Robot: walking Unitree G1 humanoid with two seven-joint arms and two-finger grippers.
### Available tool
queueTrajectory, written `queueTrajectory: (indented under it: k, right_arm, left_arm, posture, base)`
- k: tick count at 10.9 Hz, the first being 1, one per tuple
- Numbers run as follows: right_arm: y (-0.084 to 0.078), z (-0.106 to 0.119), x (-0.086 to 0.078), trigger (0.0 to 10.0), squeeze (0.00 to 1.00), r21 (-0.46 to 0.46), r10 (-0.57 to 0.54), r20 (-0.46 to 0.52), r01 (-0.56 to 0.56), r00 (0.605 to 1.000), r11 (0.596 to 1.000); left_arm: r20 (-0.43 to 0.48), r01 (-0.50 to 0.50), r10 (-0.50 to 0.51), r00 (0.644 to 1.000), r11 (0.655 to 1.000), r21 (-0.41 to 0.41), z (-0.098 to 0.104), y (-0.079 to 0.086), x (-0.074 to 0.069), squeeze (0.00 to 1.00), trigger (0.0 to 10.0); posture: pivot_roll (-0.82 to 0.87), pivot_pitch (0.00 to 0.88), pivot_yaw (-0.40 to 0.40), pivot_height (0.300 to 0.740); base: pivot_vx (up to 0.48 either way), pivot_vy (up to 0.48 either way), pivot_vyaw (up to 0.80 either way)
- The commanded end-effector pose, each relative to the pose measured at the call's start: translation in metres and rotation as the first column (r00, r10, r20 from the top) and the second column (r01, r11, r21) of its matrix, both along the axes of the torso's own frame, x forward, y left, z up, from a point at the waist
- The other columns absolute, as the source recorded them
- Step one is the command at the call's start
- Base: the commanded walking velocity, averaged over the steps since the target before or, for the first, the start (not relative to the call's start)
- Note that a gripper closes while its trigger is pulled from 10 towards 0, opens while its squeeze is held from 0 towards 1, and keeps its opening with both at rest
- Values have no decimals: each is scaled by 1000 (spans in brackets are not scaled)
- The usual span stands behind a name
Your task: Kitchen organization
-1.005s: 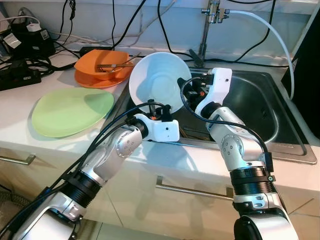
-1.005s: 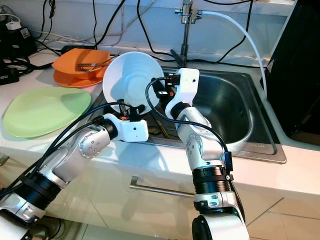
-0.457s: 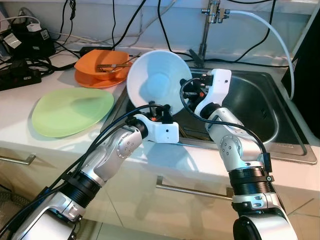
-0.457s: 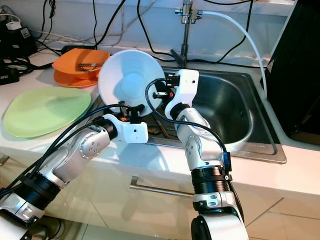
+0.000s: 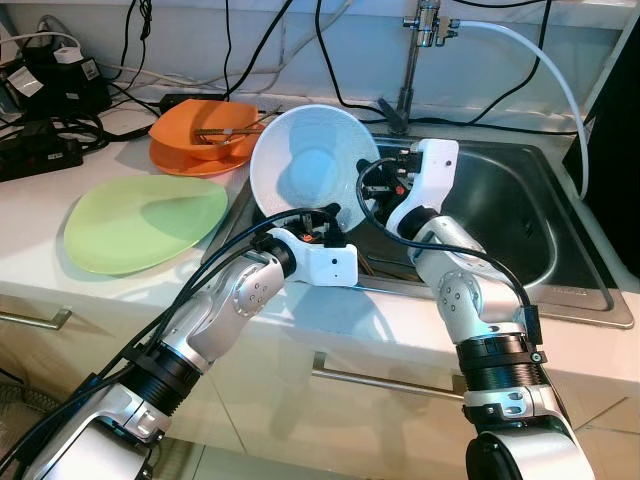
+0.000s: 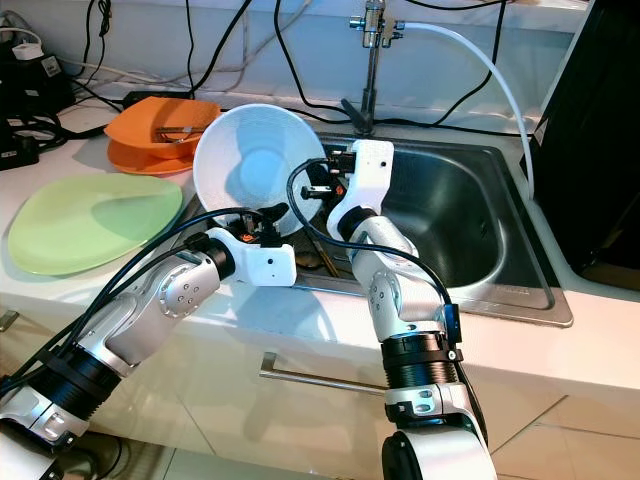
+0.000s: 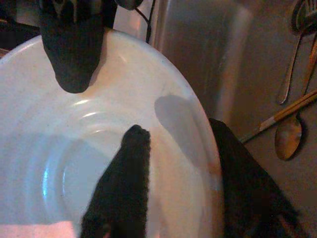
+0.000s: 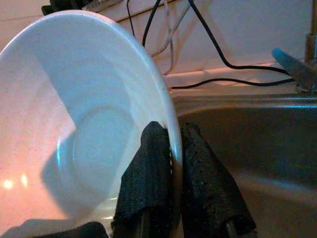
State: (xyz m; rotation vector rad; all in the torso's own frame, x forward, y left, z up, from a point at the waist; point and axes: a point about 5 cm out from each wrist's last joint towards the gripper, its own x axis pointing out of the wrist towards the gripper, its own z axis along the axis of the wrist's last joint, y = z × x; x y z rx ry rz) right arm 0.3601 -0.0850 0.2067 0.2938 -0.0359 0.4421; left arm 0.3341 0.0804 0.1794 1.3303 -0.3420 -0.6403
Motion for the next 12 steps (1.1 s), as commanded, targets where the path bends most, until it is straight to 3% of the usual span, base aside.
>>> queueTrajectory:
  k: [1,5,6,7,12]
  right_arm:
    - [2,2,0,0,0,0,8,7,-8,1000,1000]
    - [2,2,0,0,0,0,8,7,-8,1000,1000]
    - [-38,-11,24,0,0,95,-342,-159,359,926,929]
    - [-54,-17,31,0,0,130,-463,-252,503,850,854]
    - [-57,-10,40,0,0,154,-496,-262,543,828,825]
  left_arm:
    - [34,6,-6,999,1000,-10,10,0,1,518,10000]
    - [34,6,-6,999,1000,-10,10,0,1,518,10000]
    - [21,3,-2,1000,999,-50,7,-1,-2,0,10000]
    - [9,2,-1,1000,998,-66,5,-1,-4,0,10000]
    - [-1,-6,6,1000,996,-84,4,0,-4,0,10000]
  posture:
    - [222,0,22,740]
    - [222,0,22,740]
    - [230,0,16,740]
    - [231,0,14,740]
    - [229,0,15,740]
  base:
    - [0,0,0]
    - [0,0,0]
    - [0,0,0]
    - [0,0,0]
    - [0,0,0]
